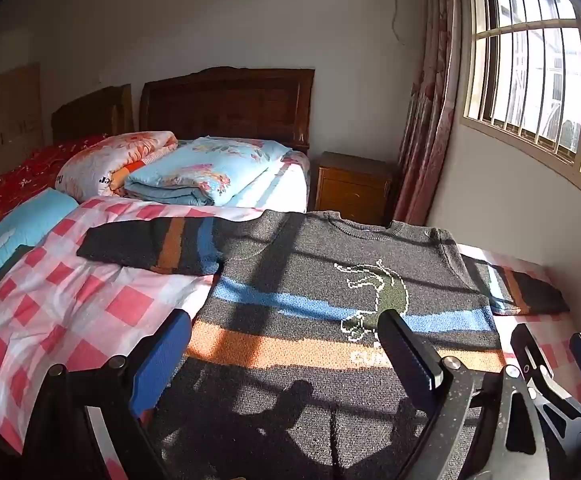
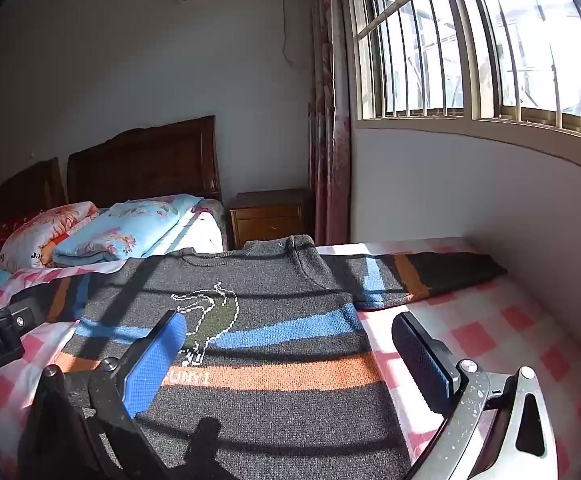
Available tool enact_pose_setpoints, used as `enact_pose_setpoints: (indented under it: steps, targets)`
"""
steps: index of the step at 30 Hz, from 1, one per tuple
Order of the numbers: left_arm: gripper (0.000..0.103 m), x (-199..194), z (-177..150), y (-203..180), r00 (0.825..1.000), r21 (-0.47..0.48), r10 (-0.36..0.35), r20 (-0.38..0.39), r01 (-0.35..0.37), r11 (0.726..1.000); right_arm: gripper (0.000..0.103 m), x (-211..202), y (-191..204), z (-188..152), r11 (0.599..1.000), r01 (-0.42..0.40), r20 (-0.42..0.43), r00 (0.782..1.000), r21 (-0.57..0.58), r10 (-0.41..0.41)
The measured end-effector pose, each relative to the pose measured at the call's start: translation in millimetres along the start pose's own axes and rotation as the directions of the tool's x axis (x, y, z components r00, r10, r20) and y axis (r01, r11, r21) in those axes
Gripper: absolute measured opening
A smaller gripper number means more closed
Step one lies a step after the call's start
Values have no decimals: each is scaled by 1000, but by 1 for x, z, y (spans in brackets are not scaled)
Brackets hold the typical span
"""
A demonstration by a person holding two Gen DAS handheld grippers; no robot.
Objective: Fold small clothes
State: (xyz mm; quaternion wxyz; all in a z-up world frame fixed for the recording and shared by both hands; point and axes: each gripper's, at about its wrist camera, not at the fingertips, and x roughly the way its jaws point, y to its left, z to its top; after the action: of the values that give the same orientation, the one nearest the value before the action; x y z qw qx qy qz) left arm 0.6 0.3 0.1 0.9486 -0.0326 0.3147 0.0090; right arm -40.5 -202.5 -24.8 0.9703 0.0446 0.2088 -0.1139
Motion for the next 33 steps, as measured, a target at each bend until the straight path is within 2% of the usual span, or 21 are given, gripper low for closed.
enact_pose_setpoints:
  steps: [7, 12, 15, 20, 23, 25, 28, 30, 33]
  targets:
    - [96, -2, -1, 4, 1000, -16, -16, 18, 17, 1000, 103, 4, -2, 2, 1000, -1, -6, 1000, -2, 1]
    - [96, -2, -2, 2, 999, 33, 36, 39, -37, 999, 103, 0, -10, 3, 1000, 19, 2, 1000, -5, -19]
    - [96, 5, 1, 9, 998, 52, 41, 44, -43, 998, 103, 5, -37, 11, 999, 21, -7, 1000, 45, -21]
    - [96, 26, 5, 13, 1000, 97, -9, 2, 8, 995, 103, 32, -108, 26, 974, -6, -78, 997, 227, 24]
    - [95, 39, 5, 4, 997, 123, -62, -36, 66, 990, 103, 59, -160, 27, 919, -67, -123, 985, 390, 124]
    - [96, 49, 5, -6, 990, 149, -118, -83, 129, 980, 103, 81, -197, 24, 841, -111, -140, 966, 530, 215]
    - [96, 63, 5, -18, 971, 163, -188, -147, 211, 964, 103, 117, -246, 15, 695, -149, -143, 928, 703, 343]
    - [95, 74, 7, -24, 956, 147, -222, -190, 252, 956, 103, 140, -270, 11, 639, -98, -184, 914, 763, 360]
    - [93, 88, 7, -29, 941, 117, -247, -231, 279, 953, 103, 158, -295, 10, 600, -45, -197, 922, 799, 332]
